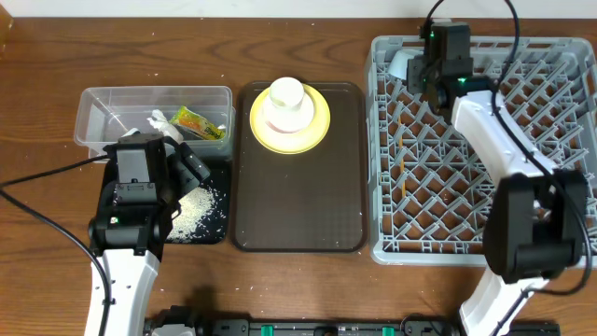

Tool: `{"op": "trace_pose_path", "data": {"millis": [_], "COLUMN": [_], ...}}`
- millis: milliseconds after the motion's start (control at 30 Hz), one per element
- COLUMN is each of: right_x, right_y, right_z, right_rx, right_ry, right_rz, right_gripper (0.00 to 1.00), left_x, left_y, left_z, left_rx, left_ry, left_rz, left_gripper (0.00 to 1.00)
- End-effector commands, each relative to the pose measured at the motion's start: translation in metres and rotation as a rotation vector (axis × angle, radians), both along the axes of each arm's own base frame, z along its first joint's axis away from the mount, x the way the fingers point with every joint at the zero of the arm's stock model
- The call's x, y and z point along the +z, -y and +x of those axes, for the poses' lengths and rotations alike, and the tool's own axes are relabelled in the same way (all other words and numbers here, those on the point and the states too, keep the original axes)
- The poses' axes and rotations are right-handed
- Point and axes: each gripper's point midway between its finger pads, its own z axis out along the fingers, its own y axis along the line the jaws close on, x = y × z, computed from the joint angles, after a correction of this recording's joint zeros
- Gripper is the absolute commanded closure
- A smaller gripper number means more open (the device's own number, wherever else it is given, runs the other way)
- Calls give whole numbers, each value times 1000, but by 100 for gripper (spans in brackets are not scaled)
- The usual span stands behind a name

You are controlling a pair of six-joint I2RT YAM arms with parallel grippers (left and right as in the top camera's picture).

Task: Sort waste into correct bins and load items into the dishwasher rack
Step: 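Move the right gripper left over the white cup on the brown tray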

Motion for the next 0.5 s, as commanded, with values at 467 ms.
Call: {"op": "trace_pose_path", "data": {"millis": [467], "right_x": [115], "right_y": [-203], "right_z": [-97], "right_rx": [690], "right_ry": [167], "right_rz": [92], "right_gripper": [78], "left_x": [5], "left_y": [-3], "left_z": [2], "left_rx": [7], "left_ry": [10], "left_rz": [12], "left_gripper": [5]}}
